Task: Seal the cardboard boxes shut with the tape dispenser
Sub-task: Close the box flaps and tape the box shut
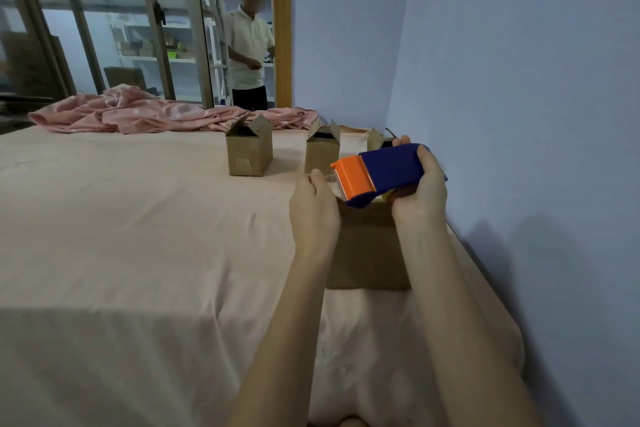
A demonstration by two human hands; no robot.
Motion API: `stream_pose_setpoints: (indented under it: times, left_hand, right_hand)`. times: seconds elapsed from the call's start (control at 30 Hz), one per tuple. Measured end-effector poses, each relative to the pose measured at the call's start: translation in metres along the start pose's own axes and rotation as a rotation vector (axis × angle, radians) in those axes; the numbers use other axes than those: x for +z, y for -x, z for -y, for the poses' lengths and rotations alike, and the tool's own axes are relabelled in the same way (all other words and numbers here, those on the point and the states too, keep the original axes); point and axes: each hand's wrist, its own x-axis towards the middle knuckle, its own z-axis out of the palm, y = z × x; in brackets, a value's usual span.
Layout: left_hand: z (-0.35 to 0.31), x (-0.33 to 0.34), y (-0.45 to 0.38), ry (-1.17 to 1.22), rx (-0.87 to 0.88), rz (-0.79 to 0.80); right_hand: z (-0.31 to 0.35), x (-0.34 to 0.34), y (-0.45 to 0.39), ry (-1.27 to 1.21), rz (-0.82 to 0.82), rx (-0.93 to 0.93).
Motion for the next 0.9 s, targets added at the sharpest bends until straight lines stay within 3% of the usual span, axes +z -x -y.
stream_pose_setpoints:
  times: [0.13,0.33,0.7,0.8,0.9]
  left_hand:
    - [-0.008,-0.001,-0.004,-0.121,-0.054,0.125]
    - [-0.008,-0.006,-0.009,-0.067,-0.073,0.197]
    - [-0.005,0.002,-0.014,-0.099,0.089,0.135]
    - [0.001,0.002,-0.014,-0.097,0.089,0.136]
    - [0.007,0.001,-0.014,-0.115,0.108,0.129]
  right_hand:
    - [0.000,0.000,0.000,0.011,-0.002,0.007]
    - [0.004,-0.002,0.000,0.025,0.008,0.024]
    - [0.004,0.001,-0.001,0.040,-0.074,0.045]
    - [-0.002,0.000,0.001,0.165,-0.132,-0.029]
    - [-0.009,-0.002,0.005,0.320,-0.089,-0.148]
